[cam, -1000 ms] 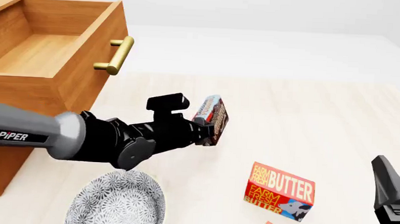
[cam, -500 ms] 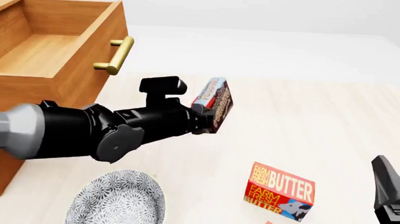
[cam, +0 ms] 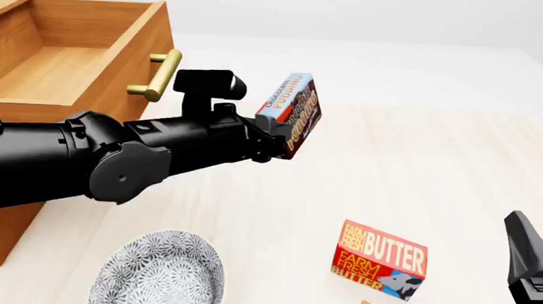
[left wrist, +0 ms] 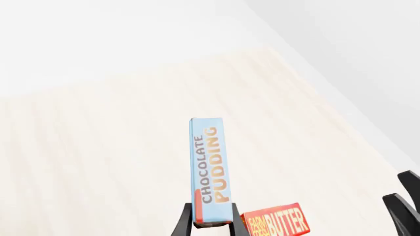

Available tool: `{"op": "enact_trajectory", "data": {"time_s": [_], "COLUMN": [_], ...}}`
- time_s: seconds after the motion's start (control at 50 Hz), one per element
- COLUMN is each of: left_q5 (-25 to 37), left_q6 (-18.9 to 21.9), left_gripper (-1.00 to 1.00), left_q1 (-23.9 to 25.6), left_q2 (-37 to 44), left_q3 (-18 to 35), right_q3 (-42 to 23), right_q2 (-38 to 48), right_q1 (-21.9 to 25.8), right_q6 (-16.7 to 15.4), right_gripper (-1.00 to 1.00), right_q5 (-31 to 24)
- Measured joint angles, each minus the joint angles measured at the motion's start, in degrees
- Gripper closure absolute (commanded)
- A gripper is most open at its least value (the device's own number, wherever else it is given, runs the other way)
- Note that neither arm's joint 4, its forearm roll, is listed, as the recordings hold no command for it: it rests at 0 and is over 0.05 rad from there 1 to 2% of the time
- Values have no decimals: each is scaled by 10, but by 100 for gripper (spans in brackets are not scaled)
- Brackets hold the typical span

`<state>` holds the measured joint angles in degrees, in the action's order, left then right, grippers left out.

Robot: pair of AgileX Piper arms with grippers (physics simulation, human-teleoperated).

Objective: Put the chocolate pudding in the top drawer of the cabinet and close it.

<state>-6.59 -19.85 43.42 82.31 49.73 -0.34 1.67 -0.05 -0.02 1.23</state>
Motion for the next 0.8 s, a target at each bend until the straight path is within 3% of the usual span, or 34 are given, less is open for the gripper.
{"op": "enact_trajectory", "data": {"time_s": [0.42, 0.8], "left_q5": [61, 133], "left_q6": [43, 76], "left_gripper": [100, 100], "left_q1": [-14, -28], "left_q2": [-56, -90], "left_q3": [28, 85], "right_q3": [0, 0], "right_q2": [0, 0], "right_q1": [0, 0], "right_q6": [0, 0], "right_gripper": [-100, -100], "right_q5": [0, 0]}}
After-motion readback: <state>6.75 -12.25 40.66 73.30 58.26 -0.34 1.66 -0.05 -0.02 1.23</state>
